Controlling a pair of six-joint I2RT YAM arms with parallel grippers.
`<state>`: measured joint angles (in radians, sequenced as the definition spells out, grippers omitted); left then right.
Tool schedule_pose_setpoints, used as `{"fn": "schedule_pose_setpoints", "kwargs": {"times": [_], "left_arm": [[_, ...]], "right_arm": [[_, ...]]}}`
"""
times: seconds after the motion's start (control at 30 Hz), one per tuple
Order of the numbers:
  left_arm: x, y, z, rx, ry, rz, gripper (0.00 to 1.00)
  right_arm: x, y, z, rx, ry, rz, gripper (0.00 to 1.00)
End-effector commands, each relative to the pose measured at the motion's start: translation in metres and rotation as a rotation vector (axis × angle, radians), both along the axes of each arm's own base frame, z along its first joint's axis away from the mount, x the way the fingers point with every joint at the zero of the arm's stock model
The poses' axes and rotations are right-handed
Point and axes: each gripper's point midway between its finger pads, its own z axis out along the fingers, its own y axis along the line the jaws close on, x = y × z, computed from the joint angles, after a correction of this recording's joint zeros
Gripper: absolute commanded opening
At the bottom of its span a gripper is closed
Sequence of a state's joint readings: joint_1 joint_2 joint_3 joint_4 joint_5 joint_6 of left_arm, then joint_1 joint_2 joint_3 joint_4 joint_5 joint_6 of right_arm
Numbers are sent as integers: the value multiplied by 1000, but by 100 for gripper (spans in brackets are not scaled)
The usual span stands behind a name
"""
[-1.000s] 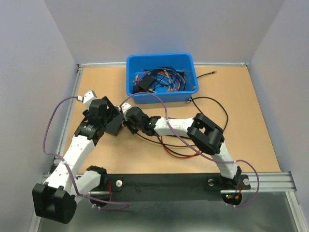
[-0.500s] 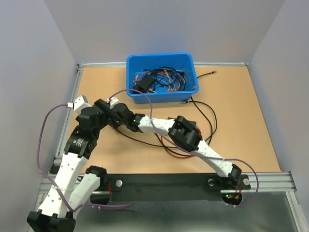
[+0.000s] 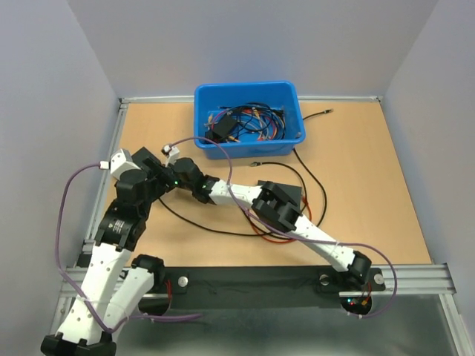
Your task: Insert the plug into the switch port
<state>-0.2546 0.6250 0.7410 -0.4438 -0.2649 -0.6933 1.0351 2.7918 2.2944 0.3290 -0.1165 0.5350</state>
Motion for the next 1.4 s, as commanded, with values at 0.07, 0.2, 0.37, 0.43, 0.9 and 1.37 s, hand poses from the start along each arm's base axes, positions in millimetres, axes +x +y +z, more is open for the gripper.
{"fn": "schedule_pose_setpoints", "kwargs": {"times": [0.07, 0.2, 0.37, 0.43, 0.9, 1.37], "left_arm": [[2, 1, -2, 9, -2, 5, 87], [0, 6, 3, 19, -13, 26, 87], [-6, 7, 10, 18, -33, 18, 86], [-4, 2, 10, 7, -46, -6, 85], [12, -75, -60, -145, 65, -310, 80], [33, -217, -77, -156, 127, -579, 78]], "right_arm": [[5, -28, 17, -71, -45, -5, 100], [-9, -52, 41, -103, -84, 10, 100], [-16, -98, 106, -122, -183, -66, 100], [-20, -128, 93, -192, -183, -115, 100], [-60, -348, 80, -412, 8, -549, 100], [-86, -465, 22, -391, 448, -867, 99]]}}
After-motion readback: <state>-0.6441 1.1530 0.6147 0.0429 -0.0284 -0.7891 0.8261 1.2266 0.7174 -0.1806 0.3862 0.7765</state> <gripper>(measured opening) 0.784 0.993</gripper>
